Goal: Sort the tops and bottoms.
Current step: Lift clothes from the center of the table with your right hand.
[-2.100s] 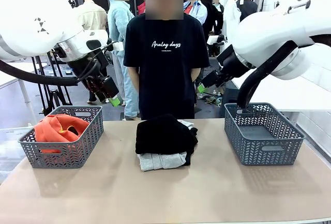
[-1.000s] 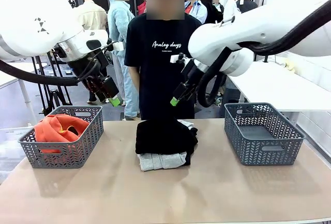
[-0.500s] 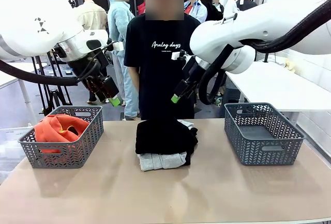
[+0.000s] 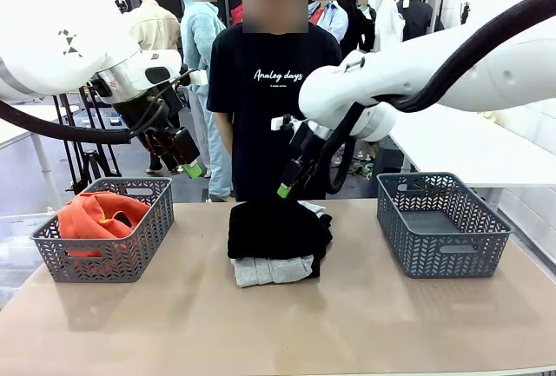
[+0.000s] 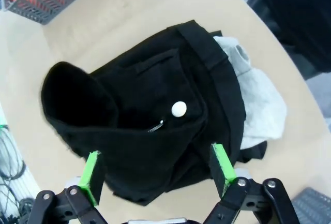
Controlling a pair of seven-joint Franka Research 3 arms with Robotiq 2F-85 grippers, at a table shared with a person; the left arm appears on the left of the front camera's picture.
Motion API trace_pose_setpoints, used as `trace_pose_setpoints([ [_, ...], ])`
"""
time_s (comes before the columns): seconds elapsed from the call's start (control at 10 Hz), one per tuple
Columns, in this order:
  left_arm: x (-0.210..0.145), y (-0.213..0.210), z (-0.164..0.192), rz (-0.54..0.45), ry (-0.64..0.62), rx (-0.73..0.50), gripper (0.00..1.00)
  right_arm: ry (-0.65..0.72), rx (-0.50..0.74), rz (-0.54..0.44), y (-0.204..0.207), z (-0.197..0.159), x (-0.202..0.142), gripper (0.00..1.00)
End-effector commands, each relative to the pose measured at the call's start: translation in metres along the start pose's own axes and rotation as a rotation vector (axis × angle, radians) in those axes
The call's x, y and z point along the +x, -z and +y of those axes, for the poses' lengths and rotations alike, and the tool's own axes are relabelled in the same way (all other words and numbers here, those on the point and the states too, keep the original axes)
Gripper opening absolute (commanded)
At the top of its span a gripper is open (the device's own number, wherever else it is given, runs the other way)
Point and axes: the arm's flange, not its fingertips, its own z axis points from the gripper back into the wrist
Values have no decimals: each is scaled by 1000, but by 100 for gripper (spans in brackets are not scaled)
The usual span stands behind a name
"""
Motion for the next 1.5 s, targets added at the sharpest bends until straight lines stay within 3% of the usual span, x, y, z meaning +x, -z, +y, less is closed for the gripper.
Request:
trace_pose_setpoints([
  [0.0, 0, -1, 0, -2, 3, 2, 76, -6, 6, 67, 11, -12, 28, 100],
  [0.5, 0, -1, 0, -2, 3, 2, 76, 2, 188, 138, 45, -24, 34, 100],
  [1.0, 0, -1, 0, -2, 3, 2, 76, -44, 163, 246, 71, -9, 43, 100],
  [1.1, 0, -1, 0, -2, 3, 2, 76, -52, 146, 259, 75, -6, 43, 95],
  [1.4, 0, -1, 0, -2, 3, 2, 76, -52, 126, 268, 74, -5, 45, 38],
])
